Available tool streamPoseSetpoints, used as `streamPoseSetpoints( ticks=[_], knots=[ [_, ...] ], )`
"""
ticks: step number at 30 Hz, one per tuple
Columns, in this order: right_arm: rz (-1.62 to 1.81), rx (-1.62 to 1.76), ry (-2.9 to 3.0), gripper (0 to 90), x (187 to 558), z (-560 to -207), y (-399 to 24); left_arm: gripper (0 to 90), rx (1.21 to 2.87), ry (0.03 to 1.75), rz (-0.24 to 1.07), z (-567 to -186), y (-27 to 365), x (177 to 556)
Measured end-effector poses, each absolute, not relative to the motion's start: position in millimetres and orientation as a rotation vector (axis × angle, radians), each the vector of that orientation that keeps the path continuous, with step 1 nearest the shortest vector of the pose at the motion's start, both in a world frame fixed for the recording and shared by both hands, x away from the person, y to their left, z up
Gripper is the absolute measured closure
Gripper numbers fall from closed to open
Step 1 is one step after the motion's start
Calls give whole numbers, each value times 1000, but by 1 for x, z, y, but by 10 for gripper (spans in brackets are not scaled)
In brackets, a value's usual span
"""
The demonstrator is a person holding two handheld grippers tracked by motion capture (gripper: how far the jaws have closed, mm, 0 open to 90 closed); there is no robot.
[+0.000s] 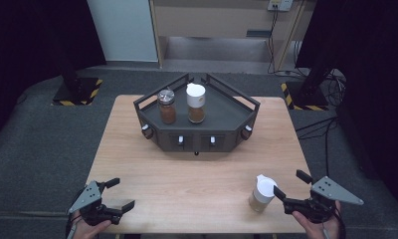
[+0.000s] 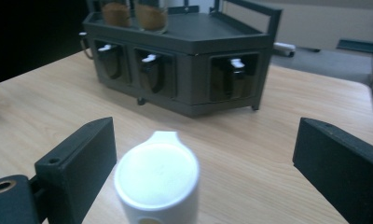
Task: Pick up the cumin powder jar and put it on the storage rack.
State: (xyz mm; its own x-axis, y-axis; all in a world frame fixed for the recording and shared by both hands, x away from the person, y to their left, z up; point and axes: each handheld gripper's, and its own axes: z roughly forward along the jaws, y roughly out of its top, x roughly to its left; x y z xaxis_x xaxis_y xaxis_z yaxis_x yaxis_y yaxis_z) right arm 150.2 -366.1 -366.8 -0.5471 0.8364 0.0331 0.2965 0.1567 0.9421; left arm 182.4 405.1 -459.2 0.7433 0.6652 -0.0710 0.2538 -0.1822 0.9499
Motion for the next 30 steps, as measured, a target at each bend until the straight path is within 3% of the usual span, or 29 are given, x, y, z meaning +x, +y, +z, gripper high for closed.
streamPoseSetpoints(
  ticks=[30],
  knots=[
    [1341,1098,2085,118,177,-392,-337,5,1764,725,432,-459,405,182]
  ],
)
